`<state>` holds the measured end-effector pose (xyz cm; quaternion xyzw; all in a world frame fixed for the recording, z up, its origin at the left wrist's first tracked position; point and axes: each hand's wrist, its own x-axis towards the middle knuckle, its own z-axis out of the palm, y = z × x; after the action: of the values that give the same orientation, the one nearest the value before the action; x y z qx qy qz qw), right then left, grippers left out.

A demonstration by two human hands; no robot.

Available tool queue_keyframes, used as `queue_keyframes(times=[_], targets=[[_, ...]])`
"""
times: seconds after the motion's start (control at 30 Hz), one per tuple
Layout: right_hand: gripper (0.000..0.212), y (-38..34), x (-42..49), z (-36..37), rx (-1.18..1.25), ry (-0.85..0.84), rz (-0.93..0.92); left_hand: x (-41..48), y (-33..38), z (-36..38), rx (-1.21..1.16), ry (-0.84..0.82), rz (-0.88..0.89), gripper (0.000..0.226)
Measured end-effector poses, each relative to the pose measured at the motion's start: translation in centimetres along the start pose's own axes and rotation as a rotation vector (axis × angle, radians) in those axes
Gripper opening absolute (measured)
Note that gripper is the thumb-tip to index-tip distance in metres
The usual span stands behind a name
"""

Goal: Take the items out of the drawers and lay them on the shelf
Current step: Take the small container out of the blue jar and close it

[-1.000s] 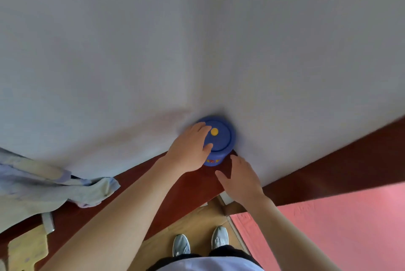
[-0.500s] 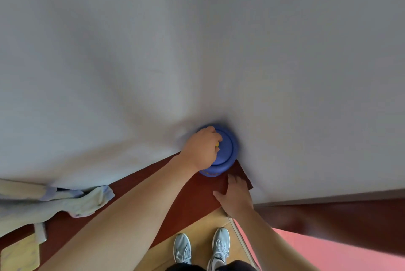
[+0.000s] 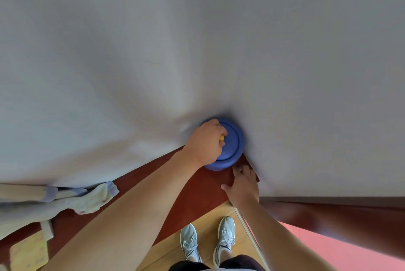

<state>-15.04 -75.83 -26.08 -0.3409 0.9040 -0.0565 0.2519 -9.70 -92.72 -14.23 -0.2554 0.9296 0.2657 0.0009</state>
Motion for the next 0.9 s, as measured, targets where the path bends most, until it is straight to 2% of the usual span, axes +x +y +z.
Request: queue_keyframes(times=[0.37, 0.9], targets=[[0.077, 0.2, 0.2, 0.3, -0.003, 0.022, -0.012, -0.4, -0.1, -0.2, -0.064, 0.052, 0.013, 0.023], [0.081, 0.3, 0.0, 0.5, -0.01, 0.039, -0.031, -6.4, -2.2, -2.8, -0.154, 0.246, -0.136, 0.015]])
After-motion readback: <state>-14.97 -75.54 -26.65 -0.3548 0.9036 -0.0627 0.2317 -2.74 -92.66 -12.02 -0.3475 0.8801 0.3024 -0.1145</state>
